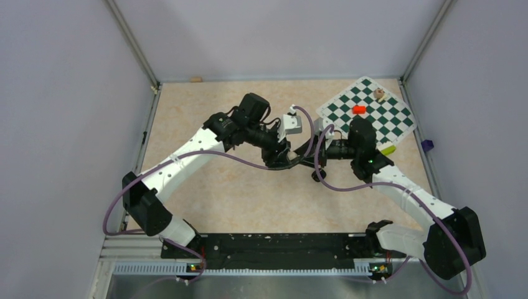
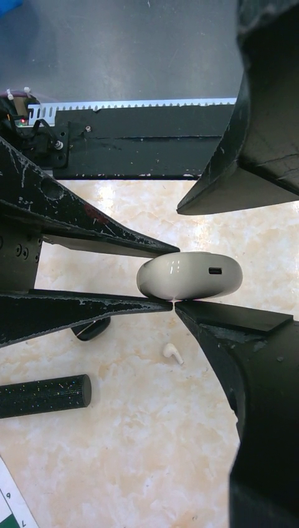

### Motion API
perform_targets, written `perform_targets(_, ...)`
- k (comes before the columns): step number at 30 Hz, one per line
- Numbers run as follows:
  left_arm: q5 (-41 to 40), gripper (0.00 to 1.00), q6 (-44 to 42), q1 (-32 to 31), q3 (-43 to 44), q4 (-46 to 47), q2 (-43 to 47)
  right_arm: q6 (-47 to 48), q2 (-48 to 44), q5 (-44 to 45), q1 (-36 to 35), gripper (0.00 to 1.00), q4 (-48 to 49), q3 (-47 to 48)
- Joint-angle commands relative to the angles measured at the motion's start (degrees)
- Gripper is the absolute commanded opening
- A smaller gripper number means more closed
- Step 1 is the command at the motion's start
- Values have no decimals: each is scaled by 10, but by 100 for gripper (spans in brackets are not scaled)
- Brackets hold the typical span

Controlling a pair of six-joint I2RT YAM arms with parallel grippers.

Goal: Insert the wireless bluetooth earbuds into the charging case
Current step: Pick up the charging case at the center of the board.

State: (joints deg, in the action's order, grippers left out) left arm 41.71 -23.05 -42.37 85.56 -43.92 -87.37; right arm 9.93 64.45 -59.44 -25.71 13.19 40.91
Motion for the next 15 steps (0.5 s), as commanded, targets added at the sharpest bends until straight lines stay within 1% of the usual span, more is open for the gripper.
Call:
perform_targets(1,19,56,-3,-3,5,-2,3,5,-14,-3,-3,0,17,5)
perform_targets(6,17,49,-4,-3,5,-2,-1,5,-20,-10,-3,0,22,0)
perform_targets(8,16,48,-3,-3,5,-2,-2,5,-23,-14,-3,0,25,-2)
perform_targets(11,15,43,-4,-3,5,-2,-5,1,-26,-20,-3,0,28,-2)
perform_targets(12,14,43,-4,-3,5,-3,-6,1,-28,-22,-3,0,29,-3)
perform_targets(15,13,48,-4,-3,7,-3,-10,-2,-32,-25,-2,0,32,-5)
